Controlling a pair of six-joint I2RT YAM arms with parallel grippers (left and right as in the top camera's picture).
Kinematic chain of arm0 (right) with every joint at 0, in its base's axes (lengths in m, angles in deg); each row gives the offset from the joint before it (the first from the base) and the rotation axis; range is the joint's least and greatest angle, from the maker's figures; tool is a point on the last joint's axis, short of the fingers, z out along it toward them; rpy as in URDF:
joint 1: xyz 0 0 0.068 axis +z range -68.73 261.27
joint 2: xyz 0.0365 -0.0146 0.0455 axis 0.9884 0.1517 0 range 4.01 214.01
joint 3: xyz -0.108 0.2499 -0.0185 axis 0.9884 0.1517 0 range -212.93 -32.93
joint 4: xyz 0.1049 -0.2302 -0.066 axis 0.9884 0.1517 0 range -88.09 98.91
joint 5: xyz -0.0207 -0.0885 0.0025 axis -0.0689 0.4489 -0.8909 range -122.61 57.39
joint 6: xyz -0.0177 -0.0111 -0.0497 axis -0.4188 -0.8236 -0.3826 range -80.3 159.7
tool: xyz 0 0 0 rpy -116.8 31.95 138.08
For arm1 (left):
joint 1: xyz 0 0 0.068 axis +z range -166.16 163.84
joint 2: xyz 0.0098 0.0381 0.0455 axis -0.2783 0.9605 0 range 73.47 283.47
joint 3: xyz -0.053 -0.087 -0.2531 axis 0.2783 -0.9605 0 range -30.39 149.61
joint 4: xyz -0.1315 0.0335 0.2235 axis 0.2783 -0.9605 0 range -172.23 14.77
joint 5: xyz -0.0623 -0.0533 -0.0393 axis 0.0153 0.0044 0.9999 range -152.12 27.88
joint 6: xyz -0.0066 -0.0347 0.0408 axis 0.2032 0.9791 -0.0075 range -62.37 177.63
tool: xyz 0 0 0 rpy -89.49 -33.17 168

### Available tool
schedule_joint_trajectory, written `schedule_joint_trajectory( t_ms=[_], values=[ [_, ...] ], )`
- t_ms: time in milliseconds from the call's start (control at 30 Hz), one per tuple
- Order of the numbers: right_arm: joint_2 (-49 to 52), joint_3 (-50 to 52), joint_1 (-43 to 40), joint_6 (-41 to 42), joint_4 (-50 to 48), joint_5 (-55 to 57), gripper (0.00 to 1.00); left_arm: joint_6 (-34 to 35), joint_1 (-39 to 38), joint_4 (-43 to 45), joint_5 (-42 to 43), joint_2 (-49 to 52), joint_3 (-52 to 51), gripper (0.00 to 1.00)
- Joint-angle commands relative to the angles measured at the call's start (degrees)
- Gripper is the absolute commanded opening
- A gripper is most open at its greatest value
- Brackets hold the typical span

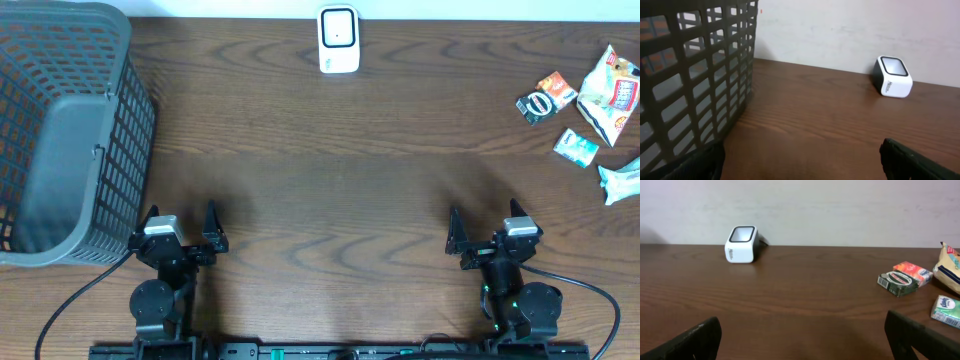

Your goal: Scan the item barcode

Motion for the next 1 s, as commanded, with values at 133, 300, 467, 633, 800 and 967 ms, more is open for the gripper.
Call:
schedule_joint_trajectory(
  t_ms=[133, 300, 467, 633, 800, 967],
  values=[
    [-0.4, 0.2, 0.5, 0.3, 0.2, 0.2, 0.99, -1.2, 0.2, -2.8, -2.1, -0.5, -0.7, 0.98],
    [-0.4, 0.2, 0.5, 0.3, 0.2, 0.2, 0.99, -1.2, 0.2, -2.8, -2.0, -0.5, -0.7, 0.97],
    [-0.4, 0.2, 0.5, 0.3, 0.2, 0.2, 0.99, -1.2, 0.2, -2.8, -1.9, -0.5, -0.7, 0.98],
    [-0.4, 0.2, 0.5, 0.3, 0.2, 0.2, 0.99, -1.2, 0.2, -2.6, -1.5, -0.5, -0.7, 0.98],
    [-0.4, 0.2, 0.5, 0.3, 0.2, 0.2, 0.99, -1.2, 0.2, -2.6, -1.6, -0.5, -0.7, 0.98],
    [-0.4, 0.2, 0.5, 0.3, 0.2, 0.2, 0.99, -3.2, 0.2, -2.7, -2.2, -0.5, -0.7, 0.97]
  ],
)
